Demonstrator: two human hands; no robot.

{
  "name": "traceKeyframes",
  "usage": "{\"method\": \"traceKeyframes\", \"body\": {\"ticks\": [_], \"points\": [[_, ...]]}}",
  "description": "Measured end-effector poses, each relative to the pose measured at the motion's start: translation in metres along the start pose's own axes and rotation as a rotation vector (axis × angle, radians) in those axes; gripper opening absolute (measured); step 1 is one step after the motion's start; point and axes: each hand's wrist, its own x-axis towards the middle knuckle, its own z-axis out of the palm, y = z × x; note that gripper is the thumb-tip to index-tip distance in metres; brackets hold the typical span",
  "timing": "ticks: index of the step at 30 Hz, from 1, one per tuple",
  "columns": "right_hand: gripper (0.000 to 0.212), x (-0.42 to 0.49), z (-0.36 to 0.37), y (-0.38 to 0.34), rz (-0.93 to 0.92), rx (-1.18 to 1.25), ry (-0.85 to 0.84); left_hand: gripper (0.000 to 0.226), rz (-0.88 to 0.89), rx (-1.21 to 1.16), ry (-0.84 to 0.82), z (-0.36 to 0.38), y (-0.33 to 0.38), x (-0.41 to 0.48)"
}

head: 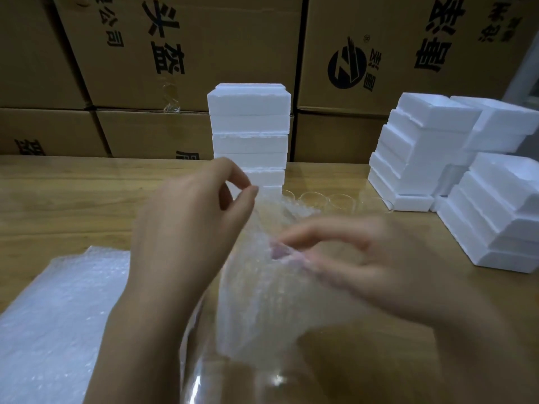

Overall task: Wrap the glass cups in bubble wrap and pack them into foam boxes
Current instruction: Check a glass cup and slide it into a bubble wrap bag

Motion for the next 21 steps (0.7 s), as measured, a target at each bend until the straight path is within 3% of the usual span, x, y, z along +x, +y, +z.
{"method": "traceKeyframes", "body": {"ticks": [3, 6, 8, 10, 12, 14, 16, 21], "points": [[0.020, -0.009, -0.022, 0.003, -0.136, 0.132, 0.473, 0.007, -0.041, -0.028, 0.023, -0.002, -0.007, 0.002], [0.018, -0.015, -0.039, 0.018, 0.032, -0.022, 0.623, 0.007, -0.054, -0.074, 0.055, -0.006, -0.013, 0.003], [0.011, -0.019, -0.043, 0.036, 0.326, -0.252, 0.444, 0.006, -0.059, -0.088, 0.051, -0.008, -0.015, 0.003], [0.009, -0.018, -0.038, 0.054, 0.614, -0.484, 0.133, 0.006, -0.073, -0.081, 0.021, -0.007, -0.016, 0.003], [0.027, -0.013, -0.026, 0.072, 0.801, -0.554, -0.103, 0.006, -0.091, -0.060, -0.028, -0.004, -0.017, 0.004], [0.046, -0.005, -0.013, 0.089, 0.858, -0.576, -0.202, 0.007, -0.119, -0.044, -0.055, -0.001, -0.017, 0.004], [0.050, 0.000, -0.002, 0.103, 0.839, -0.618, -0.237, 0.007, -0.135, -0.027, -0.055, 0.002, -0.019, 0.004], [0.022, 0.002, 0.014, 0.125, 0.824, -0.599, -0.328, 0.008, -0.141, 0.002, -0.034, 0.006, -0.024, 0.006]]}}
